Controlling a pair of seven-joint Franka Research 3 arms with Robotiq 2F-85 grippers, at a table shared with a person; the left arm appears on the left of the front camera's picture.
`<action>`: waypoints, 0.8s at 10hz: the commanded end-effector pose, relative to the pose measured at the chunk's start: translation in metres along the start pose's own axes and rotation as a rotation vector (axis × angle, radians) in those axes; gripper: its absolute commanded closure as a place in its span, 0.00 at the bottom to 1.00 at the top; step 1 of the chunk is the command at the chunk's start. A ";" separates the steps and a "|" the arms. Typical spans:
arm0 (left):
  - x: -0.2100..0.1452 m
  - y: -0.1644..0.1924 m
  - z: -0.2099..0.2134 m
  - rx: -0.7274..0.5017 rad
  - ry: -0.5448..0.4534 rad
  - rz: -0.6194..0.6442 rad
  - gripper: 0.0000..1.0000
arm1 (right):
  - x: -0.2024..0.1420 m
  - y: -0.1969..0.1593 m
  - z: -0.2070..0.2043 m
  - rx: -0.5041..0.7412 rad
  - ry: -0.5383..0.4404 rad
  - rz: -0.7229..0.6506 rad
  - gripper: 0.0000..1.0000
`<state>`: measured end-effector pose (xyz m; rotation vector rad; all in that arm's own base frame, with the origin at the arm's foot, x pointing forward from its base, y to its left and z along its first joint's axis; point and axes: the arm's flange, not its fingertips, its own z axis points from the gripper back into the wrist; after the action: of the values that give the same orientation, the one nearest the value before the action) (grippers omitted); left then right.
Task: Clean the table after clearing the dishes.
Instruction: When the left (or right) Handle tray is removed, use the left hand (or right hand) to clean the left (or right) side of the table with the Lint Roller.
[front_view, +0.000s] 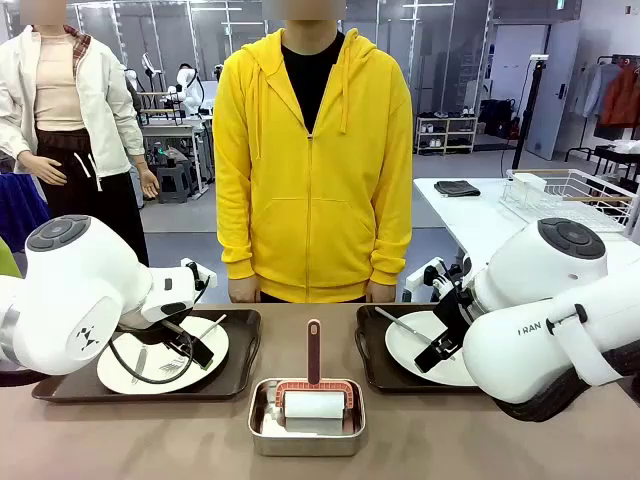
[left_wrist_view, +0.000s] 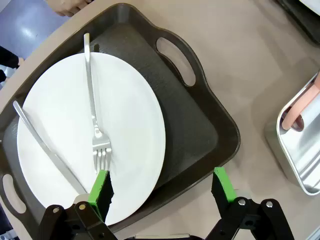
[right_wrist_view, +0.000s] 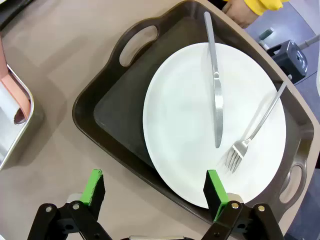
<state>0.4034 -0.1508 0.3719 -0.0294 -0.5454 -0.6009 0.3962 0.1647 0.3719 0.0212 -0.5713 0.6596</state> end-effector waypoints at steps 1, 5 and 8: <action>0.000 0.000 0.000 0.000 0.000 0.000 0.00 | 0.000 0.000 0.000 0.000 0.000 0.000 0.00; 0.000 0.000 0.000 0.000 0.000 0.000 0.00 | 0.000 0.000 0.000 0.000 0.000 0.000 0.00; 0.000 0.000 0.000 0.000 0.000 0.000 0.00 | 0.000 0.000 0.000 0.000 0.000 0.000 0.00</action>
<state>0.4033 -0.1512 0.3719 -0.0294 -0.5454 -0.6018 0.3964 0.1642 0.3719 0.0203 -0.5713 0.6597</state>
